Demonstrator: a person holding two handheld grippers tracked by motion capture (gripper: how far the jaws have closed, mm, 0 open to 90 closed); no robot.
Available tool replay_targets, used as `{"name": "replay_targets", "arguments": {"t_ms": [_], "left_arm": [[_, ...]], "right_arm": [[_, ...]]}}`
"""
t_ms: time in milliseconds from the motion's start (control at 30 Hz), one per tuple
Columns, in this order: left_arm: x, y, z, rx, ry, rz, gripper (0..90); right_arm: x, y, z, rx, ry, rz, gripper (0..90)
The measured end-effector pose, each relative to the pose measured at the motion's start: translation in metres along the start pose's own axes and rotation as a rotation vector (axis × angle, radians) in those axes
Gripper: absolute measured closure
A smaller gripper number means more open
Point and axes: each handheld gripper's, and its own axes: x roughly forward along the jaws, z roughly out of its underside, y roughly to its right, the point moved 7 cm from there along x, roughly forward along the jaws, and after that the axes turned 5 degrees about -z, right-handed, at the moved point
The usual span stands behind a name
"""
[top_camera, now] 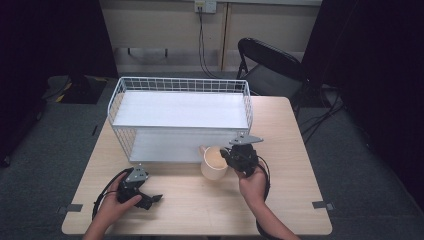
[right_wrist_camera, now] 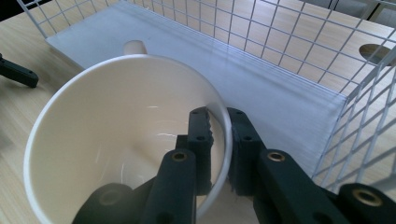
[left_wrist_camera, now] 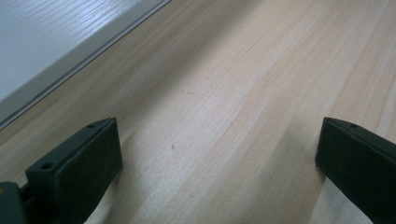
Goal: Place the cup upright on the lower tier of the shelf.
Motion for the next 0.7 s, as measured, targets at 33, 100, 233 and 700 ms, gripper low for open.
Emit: {"name": "replay_targets", "arguments": {"t_ms": [33, 100, 233, 700], "left_arm": [[0.0, 0.0, 0.0, 0.0, 0.0, 0.0, 0.0], [0.0, 0.0, 0.0, 0.0, 0.0, 0.0, 0.0], [0.0, 0.0, 0.0, 0.0, 0.0, 0.0, 0.0], [0.0, 0.0, 0.0, 0.001, 0.0, 0.0, 0.0]], "right_arm": [[0.001, 0.0, 0.0, 0.003, 0.001, 0.002, 81.7], [0.003, -0.002, -0.001, 0.004, 0.002, 0.001, 81.8], [0.006, -0.004, -0.002, -0.001, 0.001, 0.005, 81.8], [0.02, -0.006, -0.011, -0.001, 0.005, 0.043, 81.7]]}}
